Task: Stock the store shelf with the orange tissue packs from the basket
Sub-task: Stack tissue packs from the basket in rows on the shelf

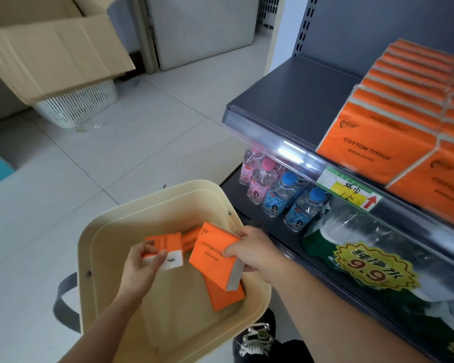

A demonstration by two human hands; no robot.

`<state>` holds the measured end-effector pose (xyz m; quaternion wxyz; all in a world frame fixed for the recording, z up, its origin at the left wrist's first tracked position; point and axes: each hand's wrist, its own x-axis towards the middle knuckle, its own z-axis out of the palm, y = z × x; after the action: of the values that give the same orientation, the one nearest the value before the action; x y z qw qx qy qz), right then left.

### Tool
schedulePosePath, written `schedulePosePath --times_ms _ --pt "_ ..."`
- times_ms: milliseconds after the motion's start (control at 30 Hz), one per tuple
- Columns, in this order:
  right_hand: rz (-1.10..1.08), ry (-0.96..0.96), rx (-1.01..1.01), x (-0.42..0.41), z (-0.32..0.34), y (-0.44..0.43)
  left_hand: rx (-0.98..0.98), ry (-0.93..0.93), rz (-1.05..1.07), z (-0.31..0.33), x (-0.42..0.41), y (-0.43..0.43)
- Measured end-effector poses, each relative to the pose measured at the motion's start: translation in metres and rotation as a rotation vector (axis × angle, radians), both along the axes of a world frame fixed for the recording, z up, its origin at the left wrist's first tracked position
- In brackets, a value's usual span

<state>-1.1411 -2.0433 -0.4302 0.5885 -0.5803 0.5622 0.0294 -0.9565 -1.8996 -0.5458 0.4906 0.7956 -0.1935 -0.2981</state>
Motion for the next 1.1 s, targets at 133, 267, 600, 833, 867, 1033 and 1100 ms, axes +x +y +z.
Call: schedulePosePath --times_ms 133,267,600,833,867,1033,1100 --pt "-0.006 -0.032 -0.038 -0.002 0.012 0.005 -0.026 0.026 -0.014 0.025 -0.002 -0.001" --pt "0.008 -0.063 -0.112 -0.01 0.025 0.006 -0.19 0.243 -0.024 0.047 -0.008 -0.003" --pt "-0.136 -0.185 -0.233 -0.052 0.062 0.001 -0.315 0.839 -0.167 0.103 -0.028 -0.008" --pt "-0.176 -0.237 -0.37 -0.08 0.083 0.006 -0.187 0.797 -0.398 0.139 -0.044 -0.012" --pt "-0.182 -0.25 -0.374 -0.085 0.085 0.007 -0.185 0.763 -0.474 0.147 -0.046 -0.014" --pt "-0.247 -0.29 -0.399 -0.108 0.103 0.012 -0.109 0.555 -0.468 0.18 -0.062 -0.024" --pt "-0.283 -0.317 -0.408 -0.119 0.112 0.013 -0.124 0.476 -0.459 0.193 -0.074 -0.029"
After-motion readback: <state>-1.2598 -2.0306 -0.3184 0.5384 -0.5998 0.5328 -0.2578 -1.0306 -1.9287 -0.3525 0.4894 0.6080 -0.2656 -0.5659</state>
